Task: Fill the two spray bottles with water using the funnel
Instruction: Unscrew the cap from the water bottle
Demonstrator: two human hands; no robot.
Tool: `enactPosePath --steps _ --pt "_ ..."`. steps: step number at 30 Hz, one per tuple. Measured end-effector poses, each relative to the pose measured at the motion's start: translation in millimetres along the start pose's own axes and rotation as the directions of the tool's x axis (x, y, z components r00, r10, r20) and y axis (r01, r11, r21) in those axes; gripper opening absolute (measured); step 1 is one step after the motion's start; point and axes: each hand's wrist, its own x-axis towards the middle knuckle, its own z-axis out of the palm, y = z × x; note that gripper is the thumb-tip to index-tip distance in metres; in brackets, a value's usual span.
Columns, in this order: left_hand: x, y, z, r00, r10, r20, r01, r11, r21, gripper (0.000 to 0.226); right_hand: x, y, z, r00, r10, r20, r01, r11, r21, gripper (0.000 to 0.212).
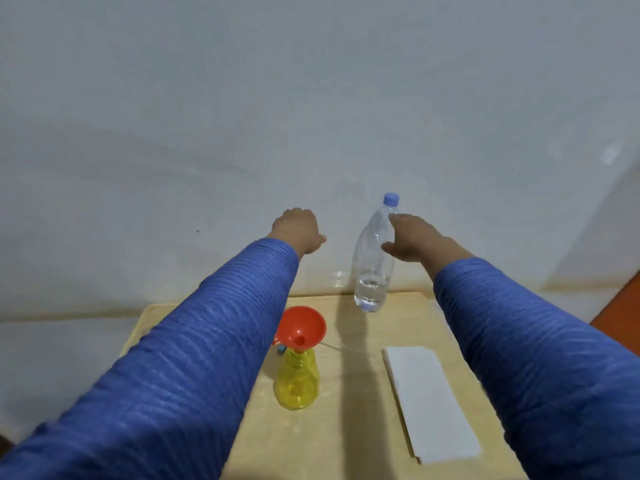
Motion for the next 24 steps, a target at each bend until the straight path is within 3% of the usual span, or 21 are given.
enactPosePath --steps 4,10,14,19,24 --pt "25 48 -13 0.993 0.094 -0.071 -0.094 0.996 0.004 0.059 23 16 -21 0.995 -0.054 -0.082 0.056 0.998 0.022 0.055" --pt "56 94 -3 0.973 0.183 -0.142 -0.187 0.982 -0.016 0.065 55 42 -27 0.995 -0.058 -0.085 0.058 0.998 0.000 0.069" --pt "74 110 12 0.977 0.173 -0.125 -0.178 0.983 -0.034 0.063 79 59 -18 0.994 -0.089 -0.071 0.090 0.996 0.006 0.067" --pt "93 119 38 0.983 0.158 -0.091 -0.164 0.984 -0.063 0.077 105 69 2 0.984 -0.169 -0.049 0.173 0.982 0.078 0.069" --pt "105 124 69 0.992 0.113 -0.065 -0.126 0.956 -0.266 0.085 123 73 25 0.965 -0.214 -0.150 0.248 0.930 0.271 0.060"
